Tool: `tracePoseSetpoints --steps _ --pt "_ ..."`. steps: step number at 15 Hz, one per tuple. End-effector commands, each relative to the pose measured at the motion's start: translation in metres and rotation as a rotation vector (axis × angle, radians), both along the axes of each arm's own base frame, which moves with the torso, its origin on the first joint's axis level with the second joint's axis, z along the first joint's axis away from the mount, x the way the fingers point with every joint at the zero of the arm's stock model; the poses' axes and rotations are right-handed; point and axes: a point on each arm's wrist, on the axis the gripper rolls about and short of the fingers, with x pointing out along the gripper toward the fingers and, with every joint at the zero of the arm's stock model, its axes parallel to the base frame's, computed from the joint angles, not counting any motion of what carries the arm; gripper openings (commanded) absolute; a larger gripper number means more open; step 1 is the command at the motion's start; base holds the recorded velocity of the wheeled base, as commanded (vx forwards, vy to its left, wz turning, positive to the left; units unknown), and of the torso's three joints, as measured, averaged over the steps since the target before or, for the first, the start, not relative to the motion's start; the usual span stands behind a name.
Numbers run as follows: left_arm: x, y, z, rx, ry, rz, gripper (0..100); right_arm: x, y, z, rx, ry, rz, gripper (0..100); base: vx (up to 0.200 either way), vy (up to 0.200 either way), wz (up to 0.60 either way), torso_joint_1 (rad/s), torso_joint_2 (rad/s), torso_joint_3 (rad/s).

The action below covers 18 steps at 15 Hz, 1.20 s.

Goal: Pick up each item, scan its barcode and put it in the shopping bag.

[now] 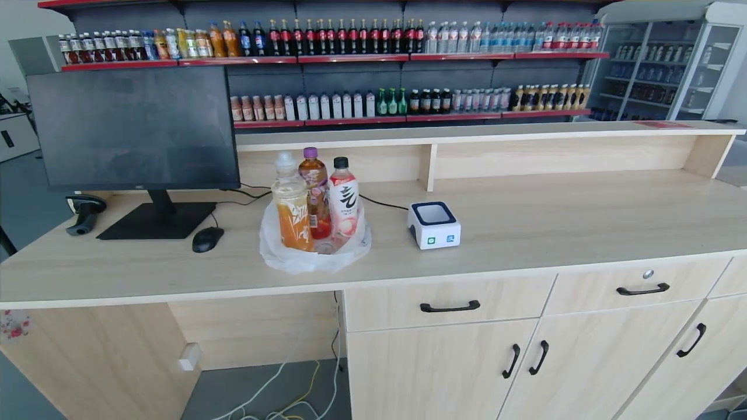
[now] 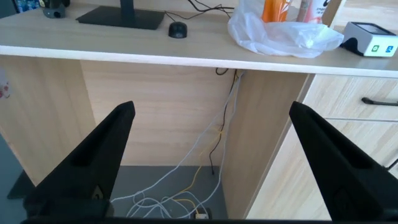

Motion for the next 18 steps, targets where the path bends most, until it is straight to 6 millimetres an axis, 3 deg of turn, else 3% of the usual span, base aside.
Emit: tracePoseSetpoints --steps 1,6,12,15,18 --pt "0.0000 0.0000 0.0001 0.000 -0.001 -0.001 100 0.0002 0.0000 0.0000 0.001 0.002 0.001 100 0.000 -0.200 0.00 -0.002 0.00 0.007" --pt "0.0000 0.0000 0.0001 -0.002 -0.001 0.000 100 0.0002 0.0001 0.0000 -0.016 0.002 0.005 100 0.000 -0.200 0.48 0.002 0.00 0.002" --pt "0.0000 0.0000 0.0002 0.000 -0.003 0.000 100 0.0002 0.0001 0.0000 -0.015 0.002 0.005 100 0.000 0.000 0.10 0.001 0.00 0.000" --pt "0.0000 0.0000 0.0002 -0.003 -0.003 0.000 100 0.0002 0.0001 0.0000 -0.015 0.002 0.005 100 -0.200 0.000 0.00 -0.001 0.01 0.001" --pt "0.0000 0.0000 0.0002 0.000 -0.003 0.000 100 0.0002 0.0001 0.0000 -0.015 0.002 0.005 100 0.000 0.000 0.00 0.000 0.00 0.000"
